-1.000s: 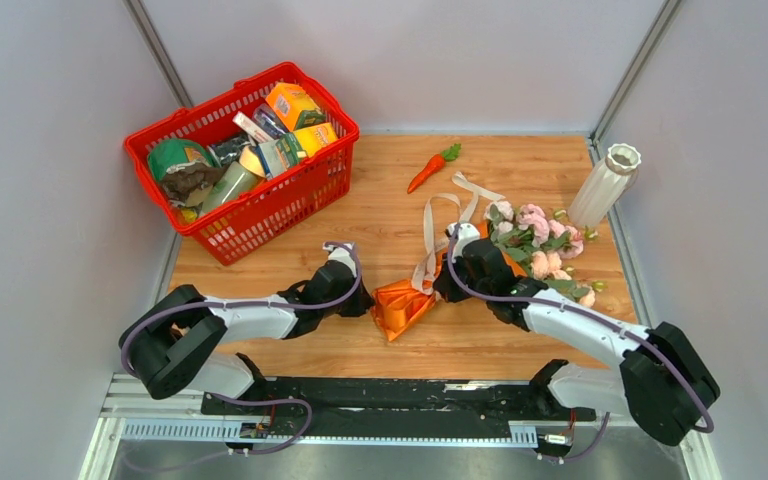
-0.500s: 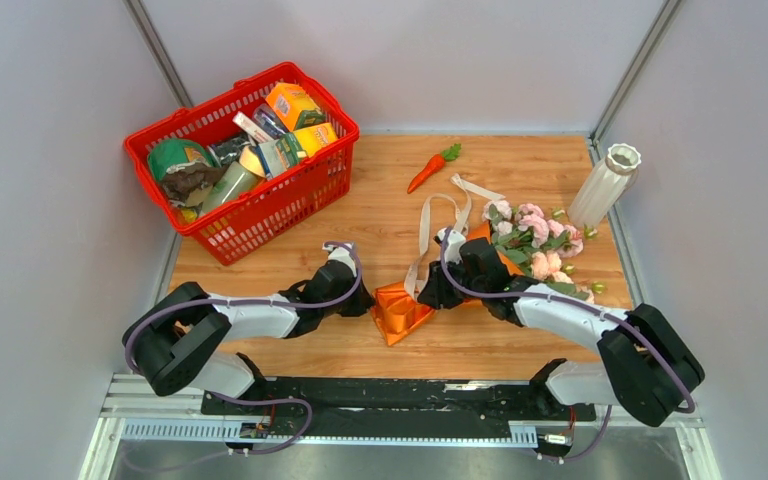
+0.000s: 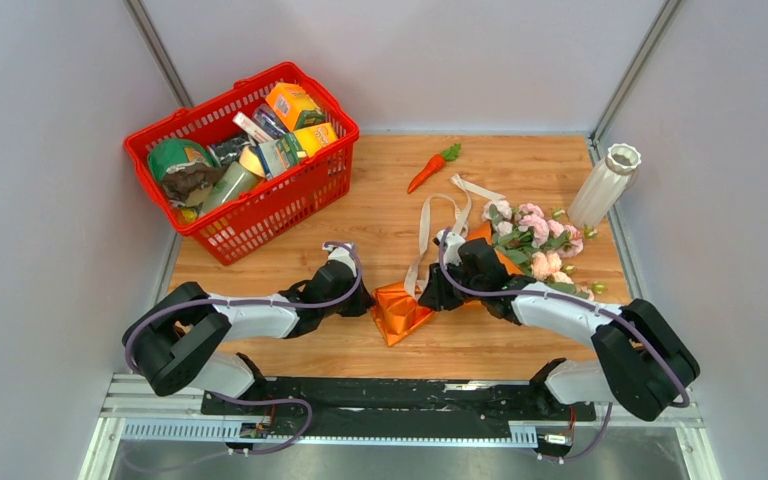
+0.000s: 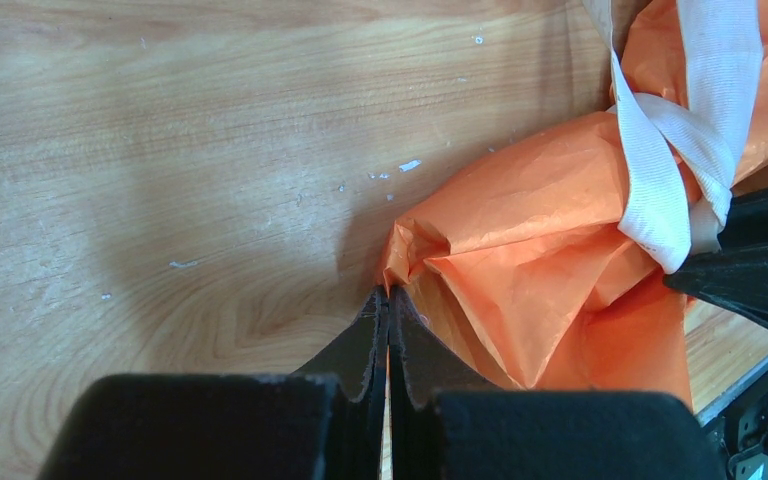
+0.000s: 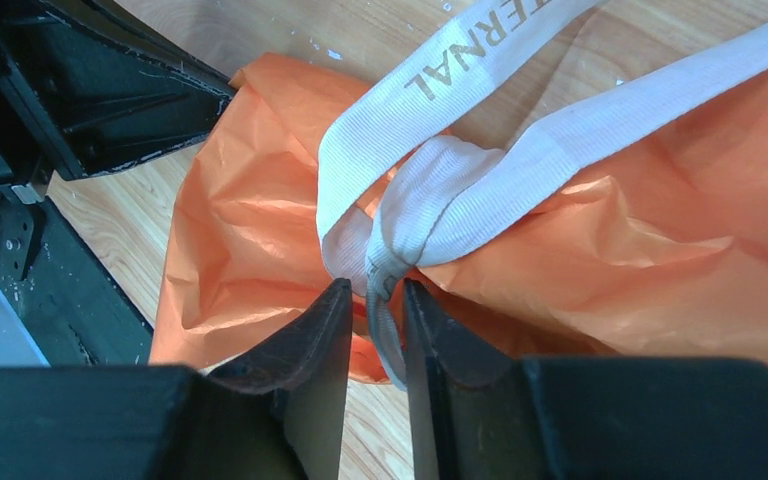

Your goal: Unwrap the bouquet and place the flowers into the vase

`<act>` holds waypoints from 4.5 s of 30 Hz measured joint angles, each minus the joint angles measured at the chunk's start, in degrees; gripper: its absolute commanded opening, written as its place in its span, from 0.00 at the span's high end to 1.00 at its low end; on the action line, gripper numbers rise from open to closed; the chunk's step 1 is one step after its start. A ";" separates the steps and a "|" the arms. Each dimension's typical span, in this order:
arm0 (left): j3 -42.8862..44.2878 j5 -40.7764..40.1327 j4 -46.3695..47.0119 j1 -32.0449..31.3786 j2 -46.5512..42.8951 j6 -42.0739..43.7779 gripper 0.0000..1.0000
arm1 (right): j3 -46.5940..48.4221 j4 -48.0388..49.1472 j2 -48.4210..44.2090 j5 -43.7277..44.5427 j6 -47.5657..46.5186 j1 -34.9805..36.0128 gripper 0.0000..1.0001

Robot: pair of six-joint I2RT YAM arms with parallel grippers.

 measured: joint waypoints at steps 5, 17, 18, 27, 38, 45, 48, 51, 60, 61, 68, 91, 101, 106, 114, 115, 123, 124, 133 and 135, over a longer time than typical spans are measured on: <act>-0.02 -0.04 0.00 -0.02 0.00 -0.24 1.00 | 0.24 0.04 0.33 -3.80 -0.04 -2.45 0.78; -0.04 -0.07 0.02 -0.09 0.00 -0.39 1.00 | 0.48 6.10 0.81 -19.47 4.72 -7.45 0.67; -0.04 -0.07 0.02 -0.09 0.00 -0.39 1.00 | 0.46 6.56 1.05 -20.02 5.07 -7.45 0.66; -0.24 -0.31 0.13 -0.33 -0.15 -0.39 1.00 | 0.42 5.81 4.83 -17.49 5.55 -7.45 0.66; -0.33 -0.50 -0.61 -0.42 -0.74 -0.35 1.00 | 0.66 0.83 -3.37 -9.25 5.46 -7.43 0.69; -0.33 -0.50 -1.31 -0.44 -1.14 -0.33 1.00 | 2.10 -0.87 -3.21 -5.14 5.14 -7.41 0.69; -0.33 -0.50 -1.31 -0.44 -1.14 -0.33 1.00 | 2.78 -1.36 -1.84 -4.09 4.83 -7.15 0.69; -0.33 -0.48 -1.29 -0.44 -1.14 -0.35 1.00 | 3.74 -1.51 -0.13 -3.19 4.20 -6.62 0.69; -0.33 -0.50 -1.29 -0.44 -1.11 -0.35 1.00 | 5.07 -3.19 1.64 2.99 2.86 -4.00 0.98; -0.33 -0.55 -1.29 -0.46 -1.09 -0.35 1.00 | 5.07 -3.85 1.18 4.42 2.91 -3.76 0.99; -0.02 -1.55 -1.01 -0.70 -0.39 -0.44 1.00 | 8.85 -9.25 -6.32 13.49 2.25 -3.34 0.97; -0.44 -1.31 0.13 -0.72 -0.31 -0.61 1.00 | 38.60 -14.84 -6.97 31.32 -0.07 -8.33 1.00; -0.46 -1.25 0.22 -0.72 -0.31 -0.57 1.00 | 59.17 -8.74 -2.38 33.66 -3.58 -12.68 1.00; -0.44 -1.14 0.22 -0.72 -0.31 -0.37 1.00 | 64.30 -5.35 -0.15 30.73 -5.73 -13.00 1.00; 0.98 -0.85 -2.10 -0.72 -0.17 0.57 1.00 | 68.74 0.81 3.26 20.79 -7.91 -13.00 1.00; 1.09 -0.70 -2.38 -0.70 -0.17 0.68 0.96 | 69.88 1.53 3.91 20.17 -7.89 -13.00 1.00; 7.67 -1.81 -13.60 -0.72 -3.65 3.50 0.40 | 65.96 3.85 0.57 15.58 -4.52 -13.00 1.00; 9.40 -2.51 -15.58 -0.72 -5.01 4.26 0.27 | 63.63 3.54 -0.79 14.78 -3.93 -13.00 1.00; 21.31 -3.91 -20.31 -0.72 -20.28 17.35 0.27 | 36.22 -5.38 -17.14 2.47 2.49 -13.00 1.00; 20.70 0.11 -18.53 -0.70 -23.28 21.40 0.26 | 32.61 -6.71 -19.54 -0.76 3.43 -13.00 1.00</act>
